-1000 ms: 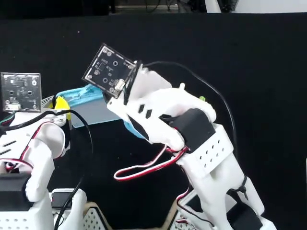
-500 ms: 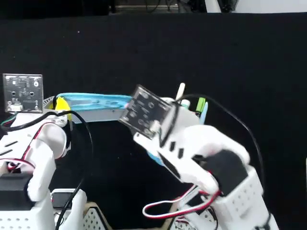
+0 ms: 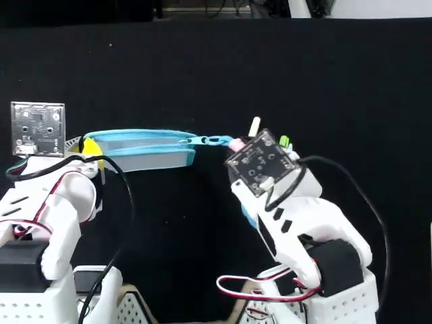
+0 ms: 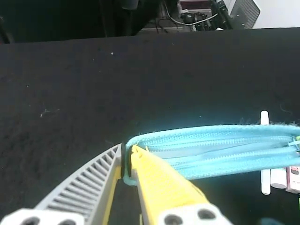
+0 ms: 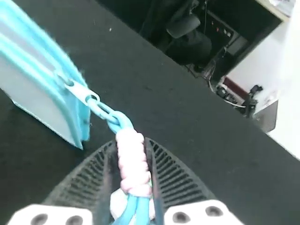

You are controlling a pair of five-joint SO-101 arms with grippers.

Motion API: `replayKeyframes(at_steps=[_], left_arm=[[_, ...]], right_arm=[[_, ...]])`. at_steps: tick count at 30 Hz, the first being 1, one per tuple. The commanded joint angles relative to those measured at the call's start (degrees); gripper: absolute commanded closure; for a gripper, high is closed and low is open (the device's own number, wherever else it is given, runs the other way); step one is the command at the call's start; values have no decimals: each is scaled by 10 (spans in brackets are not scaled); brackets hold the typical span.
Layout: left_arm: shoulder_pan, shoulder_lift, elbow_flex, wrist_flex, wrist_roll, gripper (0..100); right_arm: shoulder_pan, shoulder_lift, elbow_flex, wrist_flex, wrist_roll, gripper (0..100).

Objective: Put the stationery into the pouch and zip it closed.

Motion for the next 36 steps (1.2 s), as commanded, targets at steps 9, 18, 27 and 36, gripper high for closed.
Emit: replayKeyframes(at_steps=[9, 18, 27, 36], left_arm=[[3, 13, -3, -8, -5, 884], [2, 97, -4, -3, -51, 894], [3, 130, -53, 18, -11, 977], [3, 148, 7, -25, -11, 920]], right_arm=[[25, -22, -4, -13, -18, 988], [25, -22, -4, -13, -18, 988], [25, -22, 20, -14, -19, 988], [25, -22, 60, -30, -19, 988]])
